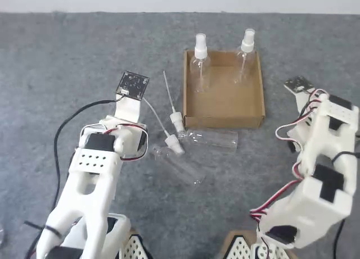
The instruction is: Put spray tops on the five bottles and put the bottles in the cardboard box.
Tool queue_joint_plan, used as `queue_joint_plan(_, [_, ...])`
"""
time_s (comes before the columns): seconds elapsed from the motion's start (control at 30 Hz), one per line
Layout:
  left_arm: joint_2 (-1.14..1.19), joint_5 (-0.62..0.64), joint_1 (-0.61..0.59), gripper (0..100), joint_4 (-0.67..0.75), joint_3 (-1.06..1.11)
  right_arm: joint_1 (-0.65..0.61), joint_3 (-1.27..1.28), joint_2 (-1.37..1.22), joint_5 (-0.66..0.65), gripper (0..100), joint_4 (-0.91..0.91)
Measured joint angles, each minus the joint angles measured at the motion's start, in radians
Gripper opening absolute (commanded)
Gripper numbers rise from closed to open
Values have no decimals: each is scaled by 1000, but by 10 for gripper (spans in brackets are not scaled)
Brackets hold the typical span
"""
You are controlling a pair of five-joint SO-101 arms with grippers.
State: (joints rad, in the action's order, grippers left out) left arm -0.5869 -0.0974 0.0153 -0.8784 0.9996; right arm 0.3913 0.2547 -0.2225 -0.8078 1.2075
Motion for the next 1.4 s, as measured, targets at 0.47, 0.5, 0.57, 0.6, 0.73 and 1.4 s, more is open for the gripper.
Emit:
queue_joint_plan(0.47, [0,0,0,12,0,0,23,-143,-37,-3,6,61])
queue_joint_plan(0.5, [0,0,0,12,0,0,18,-160,-8,2,6,95])
queue_joint_plan(0.57, [0,0,0,12,0,0,-5,-187,69,34,6,143])
queue_joint_plan(0.6, [0,0,0,12,0,0,-25,-193,114,60,6,167])
queue_joint_plan(0.73, [0,0,0,12,0,0,-146,-195,310,186,6,215])
queue_joint_plan(1.4, [0,75,0,11,-183,-213,-1086,479,838,618,6,-192])
